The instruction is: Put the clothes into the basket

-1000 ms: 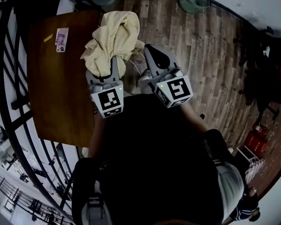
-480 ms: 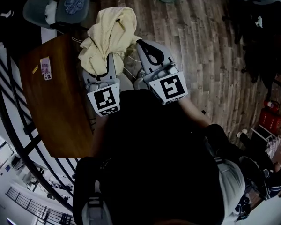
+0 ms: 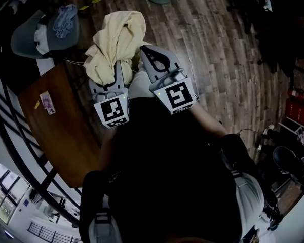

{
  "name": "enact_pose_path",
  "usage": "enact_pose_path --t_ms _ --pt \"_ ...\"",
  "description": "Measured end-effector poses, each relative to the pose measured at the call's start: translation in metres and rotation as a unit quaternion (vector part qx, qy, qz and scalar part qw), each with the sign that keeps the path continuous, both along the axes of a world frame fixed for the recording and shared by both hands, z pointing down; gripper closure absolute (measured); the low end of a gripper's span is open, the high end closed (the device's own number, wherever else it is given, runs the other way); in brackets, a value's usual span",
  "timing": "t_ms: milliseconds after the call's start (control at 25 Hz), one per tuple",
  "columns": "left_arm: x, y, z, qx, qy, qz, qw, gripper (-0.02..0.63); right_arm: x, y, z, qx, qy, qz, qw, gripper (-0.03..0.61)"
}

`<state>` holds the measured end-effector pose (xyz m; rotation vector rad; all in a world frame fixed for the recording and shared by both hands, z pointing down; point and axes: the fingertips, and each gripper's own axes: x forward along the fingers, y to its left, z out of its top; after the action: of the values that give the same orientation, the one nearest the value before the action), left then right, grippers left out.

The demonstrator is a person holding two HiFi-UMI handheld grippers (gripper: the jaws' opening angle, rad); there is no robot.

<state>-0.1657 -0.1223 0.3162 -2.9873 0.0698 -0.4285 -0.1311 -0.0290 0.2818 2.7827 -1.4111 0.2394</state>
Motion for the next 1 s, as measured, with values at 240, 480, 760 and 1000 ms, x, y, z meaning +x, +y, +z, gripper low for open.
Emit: enact_pose_path --t_ms 240,480,760,1000 --pt "0.07 0.005 0.013 -0.003 -0.007 0.018 0.9998 0.443 0.056 -0.01 0.013 -0.007 -0.019 -0.014 1.0 0.568" --pt "0.132 0.002 0.017 -0.01 -0.011 0.018 0.9997 0.443 0.116 -0.022 0.007 -0.011 -0.019 -0.023 0.999 0.568" --pt "0.228 0.003 0.016 -0.005 -0.011 0.037 0.9993 0.443 0.212 -0.02 0.008 -0.016 -0.021 -0.014 1.0 0.568" --pt "0.269 -0.002 0.013 -0.013 -0.005 0.032 0.9994 0.443 0.25 -0.026 0.008 -0.023 -0.018 -0.016 0.999 0.568"
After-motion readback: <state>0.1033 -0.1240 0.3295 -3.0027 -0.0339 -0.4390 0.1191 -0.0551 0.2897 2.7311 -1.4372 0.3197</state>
